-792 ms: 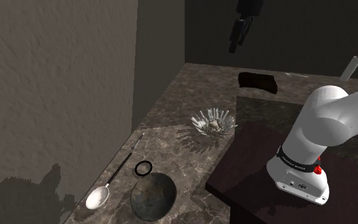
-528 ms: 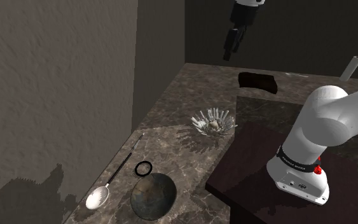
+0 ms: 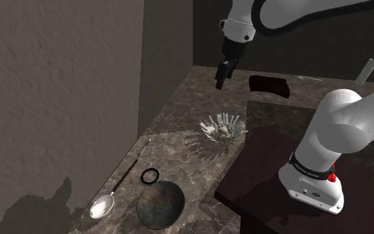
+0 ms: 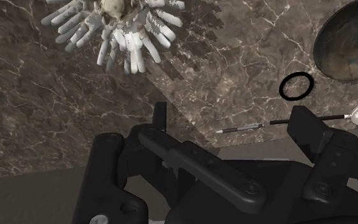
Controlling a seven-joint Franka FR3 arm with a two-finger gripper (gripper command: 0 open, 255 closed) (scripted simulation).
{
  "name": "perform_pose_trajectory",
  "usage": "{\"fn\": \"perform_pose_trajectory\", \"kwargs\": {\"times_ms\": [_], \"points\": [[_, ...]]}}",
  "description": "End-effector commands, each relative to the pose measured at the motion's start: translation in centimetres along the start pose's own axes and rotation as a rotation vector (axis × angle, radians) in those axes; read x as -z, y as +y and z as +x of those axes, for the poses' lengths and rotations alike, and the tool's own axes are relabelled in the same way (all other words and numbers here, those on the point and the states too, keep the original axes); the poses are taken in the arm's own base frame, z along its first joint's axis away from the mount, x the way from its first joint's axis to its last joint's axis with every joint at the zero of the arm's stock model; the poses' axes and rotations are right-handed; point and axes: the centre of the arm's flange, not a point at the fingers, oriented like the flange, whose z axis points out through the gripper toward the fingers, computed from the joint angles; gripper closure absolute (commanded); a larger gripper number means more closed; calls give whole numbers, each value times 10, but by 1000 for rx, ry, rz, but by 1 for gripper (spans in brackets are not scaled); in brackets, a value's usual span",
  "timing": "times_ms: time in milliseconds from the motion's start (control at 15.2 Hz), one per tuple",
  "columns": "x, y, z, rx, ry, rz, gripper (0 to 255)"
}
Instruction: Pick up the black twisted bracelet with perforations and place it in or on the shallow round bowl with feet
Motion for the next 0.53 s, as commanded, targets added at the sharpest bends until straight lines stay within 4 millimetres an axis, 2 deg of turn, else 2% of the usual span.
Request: {"fn": "perform_pose_trajectory", "kwargs": {"times_ms": [0,462], "points": [[-22,-11,6,0,9,2,0],[-99,-57,25,1,29,8,0]]}}
